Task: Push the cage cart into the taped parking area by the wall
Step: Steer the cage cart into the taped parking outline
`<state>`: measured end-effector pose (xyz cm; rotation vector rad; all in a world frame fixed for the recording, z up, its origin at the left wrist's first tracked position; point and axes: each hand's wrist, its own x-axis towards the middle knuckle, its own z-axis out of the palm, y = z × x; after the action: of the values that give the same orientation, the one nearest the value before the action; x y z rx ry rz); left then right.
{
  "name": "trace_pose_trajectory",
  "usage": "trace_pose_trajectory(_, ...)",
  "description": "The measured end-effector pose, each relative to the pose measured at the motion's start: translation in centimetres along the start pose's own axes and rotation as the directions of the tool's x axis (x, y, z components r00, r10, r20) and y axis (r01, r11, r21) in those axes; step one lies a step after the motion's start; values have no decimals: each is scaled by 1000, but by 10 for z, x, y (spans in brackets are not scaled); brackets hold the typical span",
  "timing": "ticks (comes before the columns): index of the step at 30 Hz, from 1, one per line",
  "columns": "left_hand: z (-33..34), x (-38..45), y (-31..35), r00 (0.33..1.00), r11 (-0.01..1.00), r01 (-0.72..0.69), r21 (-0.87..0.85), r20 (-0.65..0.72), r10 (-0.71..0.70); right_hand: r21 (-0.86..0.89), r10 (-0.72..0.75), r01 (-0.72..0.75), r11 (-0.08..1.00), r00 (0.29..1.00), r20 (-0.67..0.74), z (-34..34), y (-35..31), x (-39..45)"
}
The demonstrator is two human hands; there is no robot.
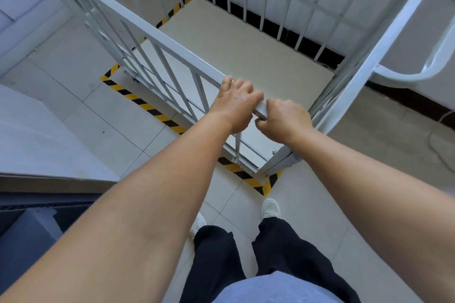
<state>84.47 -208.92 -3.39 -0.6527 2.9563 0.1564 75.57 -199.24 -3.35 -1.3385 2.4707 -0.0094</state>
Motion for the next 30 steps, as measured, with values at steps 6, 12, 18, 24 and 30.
trace_pose_trajectory(6, -1, -11, -43, 993, 994, -111, 12, -27, 111, 115, 209, -197, 974, 972, -108, 8, -45, 12)
trace_pose_trajectory(12, -5, -1, -65, 989, 988, -148, 48, -17, 149, 67, 231, -223, 973, 960, -160, 5, -69, 25)
trace_pose_trajectory(18, -15, 14, -95, 989, 987, -144, 77, 35, 141, 66, 199, -192, 979, 971, -136, 3, -83, 48)
trace_pose_trajectory(24, -10, 19, -111, 986, 988, -151, 38, 70, 149, 50, 299, -295, 954, 947, -115, 6, -87, 58)
trace_pose_trajectory(30, -5, 25, -115, 972, 973, -229, -15, 46, 229, -36, 359, -369, 929, 918, -169, 8, -90, 59)
